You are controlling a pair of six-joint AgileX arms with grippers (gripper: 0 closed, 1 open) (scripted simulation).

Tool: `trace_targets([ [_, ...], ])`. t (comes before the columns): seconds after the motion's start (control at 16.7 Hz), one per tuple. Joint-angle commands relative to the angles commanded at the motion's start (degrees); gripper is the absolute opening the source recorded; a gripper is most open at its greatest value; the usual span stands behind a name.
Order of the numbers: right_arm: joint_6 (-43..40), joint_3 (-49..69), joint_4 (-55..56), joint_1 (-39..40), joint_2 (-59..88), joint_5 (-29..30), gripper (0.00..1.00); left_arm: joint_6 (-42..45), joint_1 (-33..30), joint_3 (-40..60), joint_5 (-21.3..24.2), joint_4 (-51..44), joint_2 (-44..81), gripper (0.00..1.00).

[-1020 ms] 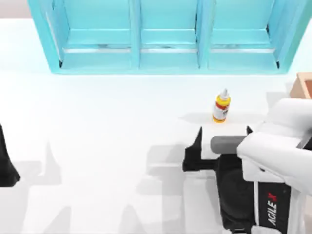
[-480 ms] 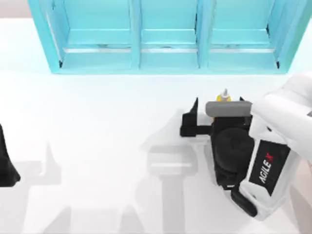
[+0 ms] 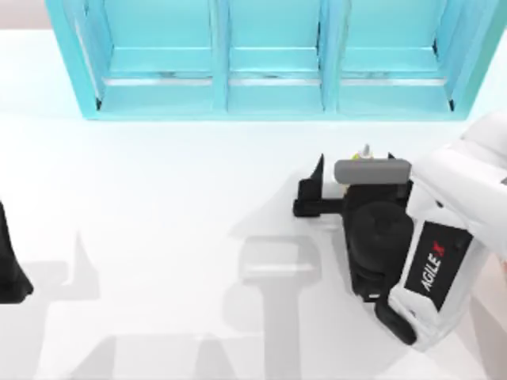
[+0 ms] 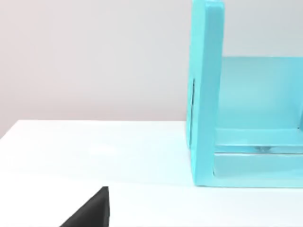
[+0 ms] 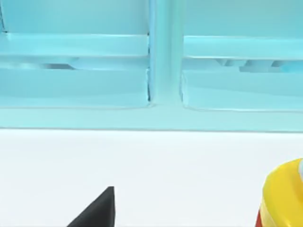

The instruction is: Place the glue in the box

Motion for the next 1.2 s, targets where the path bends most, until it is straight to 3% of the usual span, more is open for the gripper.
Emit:
trace_targets([
  [0.66,0.0,0.0,0.0,0.0,0.0,0.0,0.02,0.0,0.0,0.0,0.0,0.0,0.0,1.0],
  [1.2,0.04,-0.06,0.0,0.1,-0.05,0.02,0.0,0.0,0.0,0.0,0.0,0.0,0.0,1.0],
])
